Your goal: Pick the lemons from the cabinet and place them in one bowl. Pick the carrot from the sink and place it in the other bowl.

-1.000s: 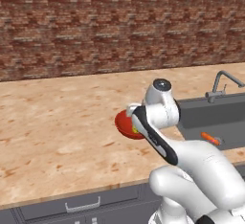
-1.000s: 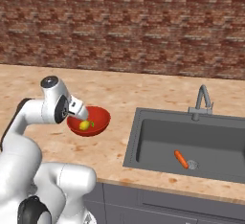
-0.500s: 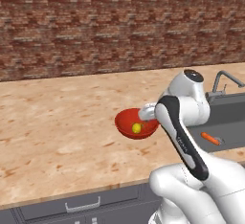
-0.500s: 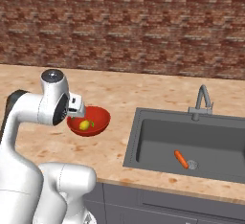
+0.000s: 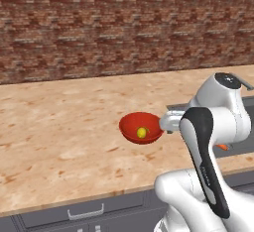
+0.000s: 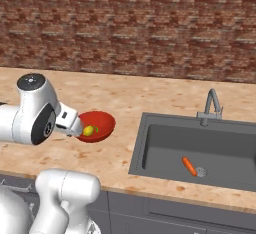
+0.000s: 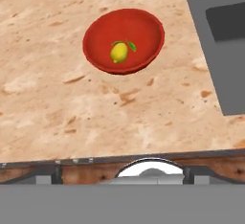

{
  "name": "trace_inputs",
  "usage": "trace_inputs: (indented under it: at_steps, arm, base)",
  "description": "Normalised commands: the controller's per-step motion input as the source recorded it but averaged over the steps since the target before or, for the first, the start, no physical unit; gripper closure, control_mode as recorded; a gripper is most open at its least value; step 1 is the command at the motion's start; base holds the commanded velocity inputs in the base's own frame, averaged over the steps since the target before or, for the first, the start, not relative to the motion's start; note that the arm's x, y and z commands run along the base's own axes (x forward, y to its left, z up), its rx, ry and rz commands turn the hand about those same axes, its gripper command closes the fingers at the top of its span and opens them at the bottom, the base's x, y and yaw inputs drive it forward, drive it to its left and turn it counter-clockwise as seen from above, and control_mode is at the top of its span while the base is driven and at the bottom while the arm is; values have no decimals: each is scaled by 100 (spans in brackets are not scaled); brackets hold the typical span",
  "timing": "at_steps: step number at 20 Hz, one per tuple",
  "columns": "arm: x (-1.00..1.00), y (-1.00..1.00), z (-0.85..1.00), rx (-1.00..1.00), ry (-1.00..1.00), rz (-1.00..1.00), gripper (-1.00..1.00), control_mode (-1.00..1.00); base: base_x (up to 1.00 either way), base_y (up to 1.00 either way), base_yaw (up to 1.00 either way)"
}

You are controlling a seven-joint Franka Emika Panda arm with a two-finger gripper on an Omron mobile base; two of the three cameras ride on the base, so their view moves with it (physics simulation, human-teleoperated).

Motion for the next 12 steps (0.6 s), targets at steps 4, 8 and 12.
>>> trace_inputs:
  at_steps: [4,8,12]
  arm:
    - [0,-1,0,0,1,-4,-100,-100]
    - [0,0,0,0,0,0,-100,-100]
    - [0,0,0,0,0,0,-100,-100]
  base:
    - [0,0,0]
    - [0,0,0]
    - [0,0,0]
